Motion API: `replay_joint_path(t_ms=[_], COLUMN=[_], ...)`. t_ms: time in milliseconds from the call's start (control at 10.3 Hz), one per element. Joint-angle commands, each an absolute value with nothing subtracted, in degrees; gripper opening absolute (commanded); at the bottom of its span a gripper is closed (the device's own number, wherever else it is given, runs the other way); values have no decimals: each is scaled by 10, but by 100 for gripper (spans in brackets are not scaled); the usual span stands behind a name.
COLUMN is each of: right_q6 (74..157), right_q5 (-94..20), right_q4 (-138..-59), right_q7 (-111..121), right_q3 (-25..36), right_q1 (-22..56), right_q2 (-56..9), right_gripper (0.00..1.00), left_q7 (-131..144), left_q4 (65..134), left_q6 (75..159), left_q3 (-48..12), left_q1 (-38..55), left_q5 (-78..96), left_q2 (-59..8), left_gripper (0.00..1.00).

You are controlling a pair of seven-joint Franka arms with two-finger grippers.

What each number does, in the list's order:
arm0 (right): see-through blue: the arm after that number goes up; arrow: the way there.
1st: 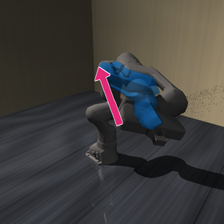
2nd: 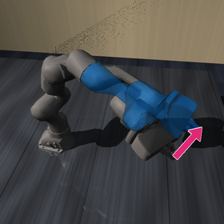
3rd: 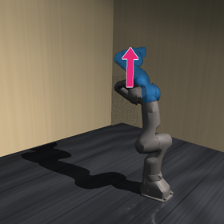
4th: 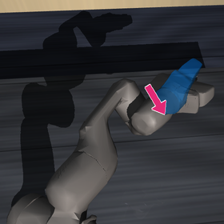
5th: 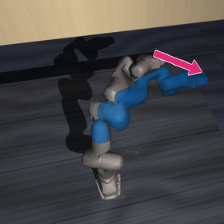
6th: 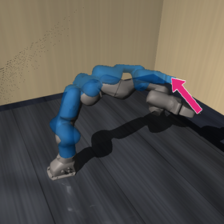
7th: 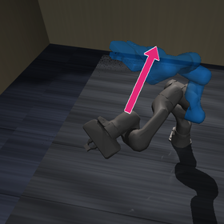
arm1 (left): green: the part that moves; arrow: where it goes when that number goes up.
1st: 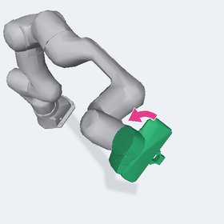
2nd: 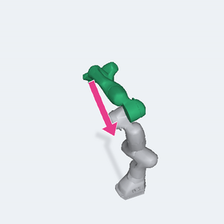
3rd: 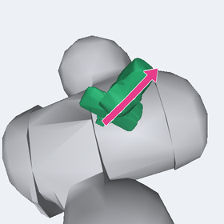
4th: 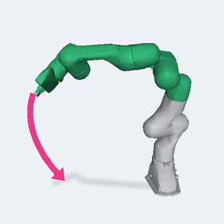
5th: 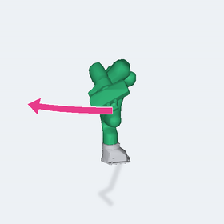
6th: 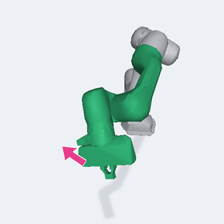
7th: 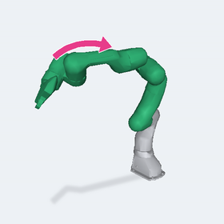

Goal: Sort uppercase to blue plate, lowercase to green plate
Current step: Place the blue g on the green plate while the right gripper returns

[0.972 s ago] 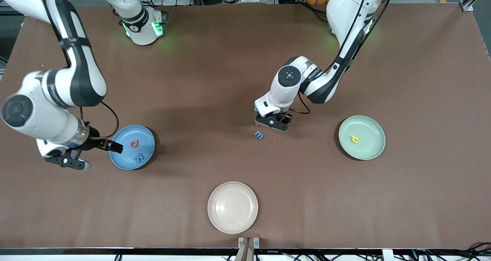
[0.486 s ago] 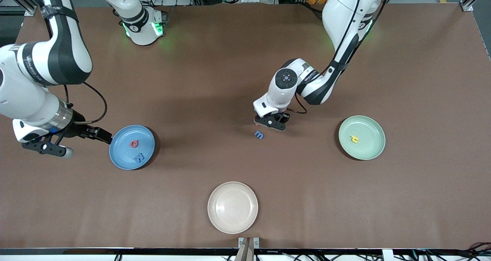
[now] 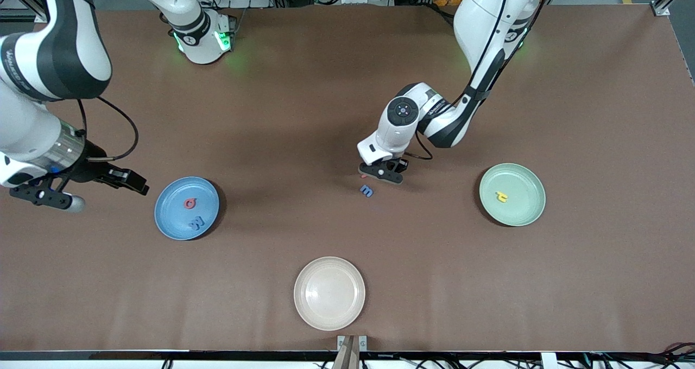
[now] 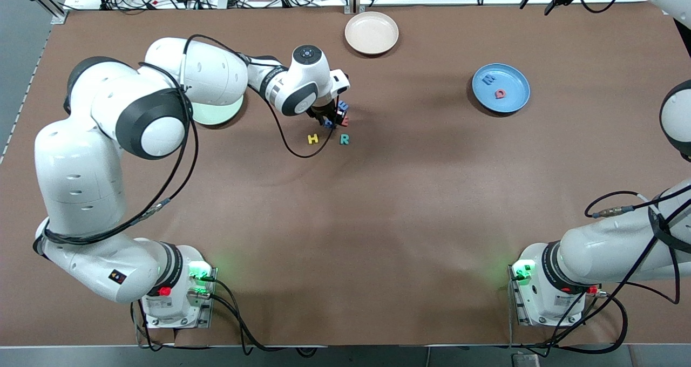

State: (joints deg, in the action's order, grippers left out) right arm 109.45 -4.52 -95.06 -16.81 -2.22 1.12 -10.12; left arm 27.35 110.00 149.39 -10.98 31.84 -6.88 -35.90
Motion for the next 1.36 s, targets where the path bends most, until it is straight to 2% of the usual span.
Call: replay_joint_path(t_ms=[0,97,194,292,389,583,875,1069,1166,1263], right_q6=[1058,1056,1049,1038,1042,1044,1071,1108,1108,1112], right_q5=[-60,-61,-67,-69,-67,-66,-68,-67,-69,-62], right_q4=[-921,-913,-899,-876,-874,-858,-852,-852,-853,-853], right_q7=[-161,-163,-168,-195,-224,-268,-308,-365,-366,-367], right_q3=[-23,-24,-23,-23,-24,-25,-25,-26,-27,-28], right_q1=[7,9,17,32,48,66,94,148,171,208], right_q2=[-95,-95,-98,-106,-118,-134,-152,-183,-196,-211], right_gripper=[27,11,0,0,12,16,17,32,48,58], left_q7=[277,274,273,270,269,264,204,114,46,-17], left_q4=[1108,1108,1108,1108,1108,1108,1108,1109,1109,1111], left_q6=[1501,1501,1501,1499,1499,1497,1428,1336,1312,1299], left_q3=[-103,-103,-102,-103,-102,-103,-103,-103,-103,-103], left_q1=[324,323,323,321,319,315,253,173,124,77], left_q5=[-72,-74,-75,-75,-75,-75,-76,-75,-75,-75], left_q2=[-359,-359,-359,-357,-355,-349,-303,-262,-249,-242], left_gripper=[41,33,25,14,9,0,0,0,0,0])
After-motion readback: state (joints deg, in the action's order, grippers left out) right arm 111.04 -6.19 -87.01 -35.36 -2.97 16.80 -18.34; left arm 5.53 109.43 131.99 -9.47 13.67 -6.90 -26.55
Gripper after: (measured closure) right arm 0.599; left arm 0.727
